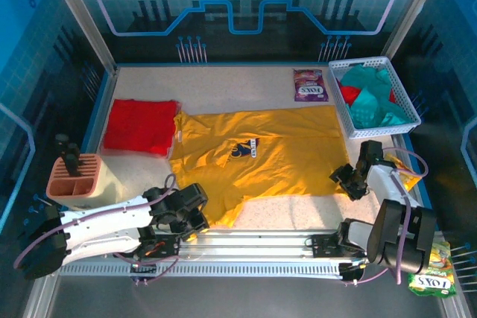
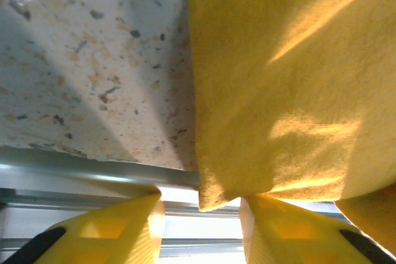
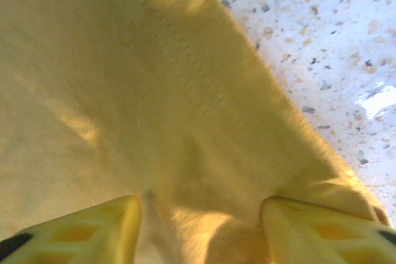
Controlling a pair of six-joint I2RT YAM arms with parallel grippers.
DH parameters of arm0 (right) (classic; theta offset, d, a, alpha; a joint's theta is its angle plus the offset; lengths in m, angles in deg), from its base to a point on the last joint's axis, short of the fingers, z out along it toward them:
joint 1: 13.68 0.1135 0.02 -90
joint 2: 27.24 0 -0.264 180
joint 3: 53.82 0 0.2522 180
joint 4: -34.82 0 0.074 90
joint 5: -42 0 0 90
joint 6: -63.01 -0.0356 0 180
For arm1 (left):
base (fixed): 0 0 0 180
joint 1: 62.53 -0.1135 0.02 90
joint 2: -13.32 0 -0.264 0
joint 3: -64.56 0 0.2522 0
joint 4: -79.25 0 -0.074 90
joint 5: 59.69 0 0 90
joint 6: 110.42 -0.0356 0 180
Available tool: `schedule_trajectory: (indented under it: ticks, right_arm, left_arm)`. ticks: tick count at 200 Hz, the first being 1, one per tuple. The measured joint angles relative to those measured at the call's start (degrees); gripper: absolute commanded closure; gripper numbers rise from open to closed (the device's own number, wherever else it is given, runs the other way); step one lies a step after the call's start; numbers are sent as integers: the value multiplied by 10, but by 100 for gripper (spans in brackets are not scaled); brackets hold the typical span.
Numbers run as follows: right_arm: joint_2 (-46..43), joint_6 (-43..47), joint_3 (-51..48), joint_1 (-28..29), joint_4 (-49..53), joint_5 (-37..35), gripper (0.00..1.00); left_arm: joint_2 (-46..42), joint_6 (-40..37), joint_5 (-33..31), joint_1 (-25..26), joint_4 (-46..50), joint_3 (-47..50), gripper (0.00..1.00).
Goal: Fold and stack the t-shirts
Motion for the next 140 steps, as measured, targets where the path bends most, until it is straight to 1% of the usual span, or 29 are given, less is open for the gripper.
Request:
schedule_trajectory:
  ticks: [23,28,36,39,45,60,65,77,91,117,140]
  right_arm:
    - [9,1,1,-3,-10,1,67]
    - [10,0,1,-3,-13,2,72]
    - [10,0,1,-3,-16,3,75]
    - [10,4,1,-3,-16,4,77]
    - [10,5,1,-3,-19,6,85]
    - [10,5,1,-3,-22,10,94]
    - [10,8,1,-3,-21,11,100]
    - [10,9,3,-4,-21,12,100]
    - [10,9,9,-4,-19,16,100]
    - [18,11,39,-4,-12,31,100]
    - [38,12,71,-4,-13,44,100]
  left_arm:
    - [-3,8,-8,2,12,0,90]
    - [-3,5,-9,2,14,0,94]
    - [-4,5,-13,2,15,0,100]
    - [-4,6,-13,1,14,0,100]
    - [-4,4,-21,1,10,-2,100]
    - [-5,-7,-42,-3,-1,-10,100]
    - [-6,-9,-50,-6,-3,-15,100]
    - [-11,-19,-62,-22,-4,-32,100]
    - [-24,-37,-67,-52,-4,-55,100]
    - [-46,-86,-59,-136,2,-103,100]
    - [-28,-147,-40,-214,14,-148,100]
